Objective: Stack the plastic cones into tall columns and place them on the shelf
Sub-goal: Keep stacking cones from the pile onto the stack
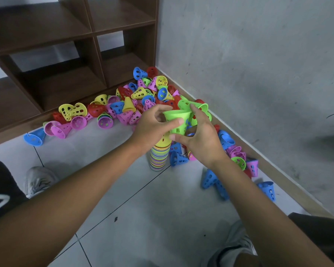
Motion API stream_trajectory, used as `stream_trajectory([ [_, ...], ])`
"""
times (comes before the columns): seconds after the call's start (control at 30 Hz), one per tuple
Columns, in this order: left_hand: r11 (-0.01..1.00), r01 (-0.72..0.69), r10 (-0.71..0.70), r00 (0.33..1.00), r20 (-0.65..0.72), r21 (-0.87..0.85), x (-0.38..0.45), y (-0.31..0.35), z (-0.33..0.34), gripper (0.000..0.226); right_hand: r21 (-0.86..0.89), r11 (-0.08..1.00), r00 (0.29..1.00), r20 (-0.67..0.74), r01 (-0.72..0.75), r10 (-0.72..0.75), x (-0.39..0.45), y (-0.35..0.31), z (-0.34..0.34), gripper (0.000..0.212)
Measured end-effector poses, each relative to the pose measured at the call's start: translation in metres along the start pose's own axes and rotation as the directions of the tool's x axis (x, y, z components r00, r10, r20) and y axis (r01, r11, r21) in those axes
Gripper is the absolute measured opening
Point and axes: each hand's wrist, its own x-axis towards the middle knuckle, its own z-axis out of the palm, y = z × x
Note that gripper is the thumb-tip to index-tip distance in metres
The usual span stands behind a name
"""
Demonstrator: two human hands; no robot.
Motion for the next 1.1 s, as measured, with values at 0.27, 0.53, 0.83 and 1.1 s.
stream_trajectory([
  [0.27,1.000,-0.022,0.023,0.965,-0.262,0.004,0.010,0.006,-0.022,0.062,0.052,0.998,0.967,-0.251,-0.033,0.045,0.003,0.014,-0.002,0.041],
  [0.53,0.869,-0.155,0.222,0.971,-0.092,0.469,0.011,-0.006,-0.032,0.059,0.530,0.834,0.882,-0.306,-0.155,0.359,0.009,0.018,-0.012,0.026],
  [0.83,0.779,-0.211,0.216,0.974,0.062,0.591,0.011,-0.023,-0.029,0.064,0.814,0.481,0.805,-0.027,-0.327,0.593,0.011,0.020,-0.013,0.031],
  [1.1,0.910,-0.220,0.191,0.975,0.115,0.352,0.004,0.004,-0.015,0.054,0.844,0.391,0.859,0.145,-0.367,0.492,0.012,0.008,-0.001,0.030],
])
